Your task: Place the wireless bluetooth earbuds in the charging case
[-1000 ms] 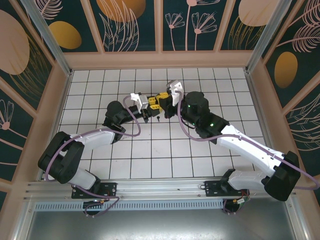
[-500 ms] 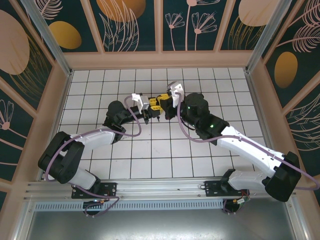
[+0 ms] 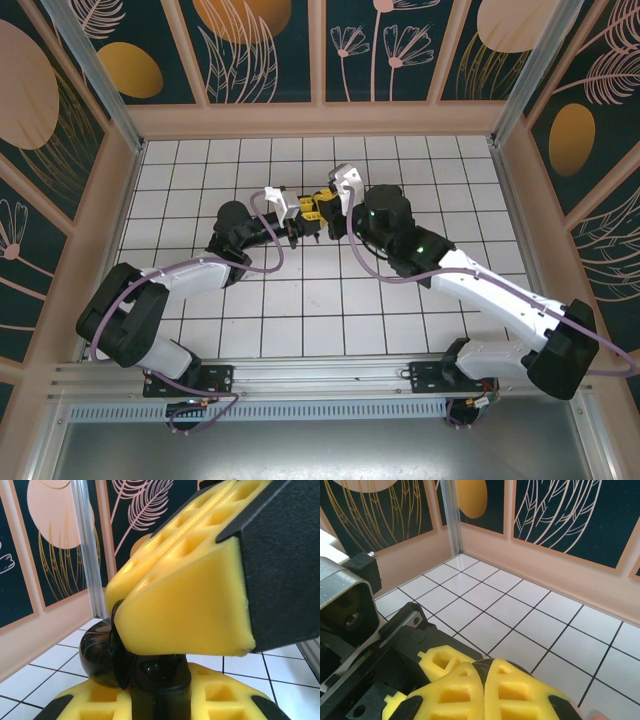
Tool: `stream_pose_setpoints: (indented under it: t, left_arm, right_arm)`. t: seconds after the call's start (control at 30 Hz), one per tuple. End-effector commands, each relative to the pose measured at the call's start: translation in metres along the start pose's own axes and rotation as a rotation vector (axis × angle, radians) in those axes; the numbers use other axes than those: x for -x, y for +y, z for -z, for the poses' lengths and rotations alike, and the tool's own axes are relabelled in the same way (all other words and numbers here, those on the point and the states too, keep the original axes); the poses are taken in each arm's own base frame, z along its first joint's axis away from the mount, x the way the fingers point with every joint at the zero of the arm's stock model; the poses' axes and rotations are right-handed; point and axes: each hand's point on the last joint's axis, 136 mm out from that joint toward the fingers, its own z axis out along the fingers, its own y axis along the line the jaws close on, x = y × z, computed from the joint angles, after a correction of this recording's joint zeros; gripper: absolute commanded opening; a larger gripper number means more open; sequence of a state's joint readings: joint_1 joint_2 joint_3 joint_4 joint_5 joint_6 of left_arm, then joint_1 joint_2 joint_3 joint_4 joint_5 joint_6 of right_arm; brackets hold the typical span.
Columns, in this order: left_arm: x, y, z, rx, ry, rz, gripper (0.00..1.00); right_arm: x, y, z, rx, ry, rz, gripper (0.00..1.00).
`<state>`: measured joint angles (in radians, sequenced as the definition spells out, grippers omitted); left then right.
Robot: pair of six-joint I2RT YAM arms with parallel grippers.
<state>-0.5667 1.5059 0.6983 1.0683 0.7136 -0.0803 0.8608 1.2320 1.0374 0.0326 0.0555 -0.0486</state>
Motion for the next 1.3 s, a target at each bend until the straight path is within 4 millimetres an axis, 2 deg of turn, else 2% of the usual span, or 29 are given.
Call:
stream_pose_setpoints:
  t: [0.0, 0.13, 0.4, 0.63, 0.93, 1.27]
  left_arm:
    - [0.083, -0.017, 0.003, -0.046, -0.226, -0.204, 0.0]
    - [0.08, -0.017, 0.002, -0.044, -0.221, -0.194, 0.0]
    - [0.073, -0.015, 0.003, -0.037, -0.227, -0.161, 0.0]
    - [0.065, -0.011, 0.001, -0.035, -0.226, -0.119, 0.0]
    - [0.045, -0.005, -0.001, -0.024, -0.233, -0.059, 0.0]
    - [0.022, 0.001, -0.003, -0.008, -0.214, -0.028, 0.0]
  right_arm:
    - [-0.09, 0.01, -0.009, 0.028, 0.324, 0.044, 0.0]
    - [-0.091, 0.008, -0.014, 0.006, 0.333, 0.041, 0.0]
    - [-0.088, -0.001, -0.019, -0.056, 0.34, 0.009, 0.17]
    - [-0.081, -0.006, -0.024, -0.091, 0.341, -0.03, 0.22]
    - [-0.082, -0.01, -0.031, -0.117, 0.362, -0.077, 0.34]
    - [-0.082, -0.024, -0.04, -0.146, 0.375, -0.131, 0.48]
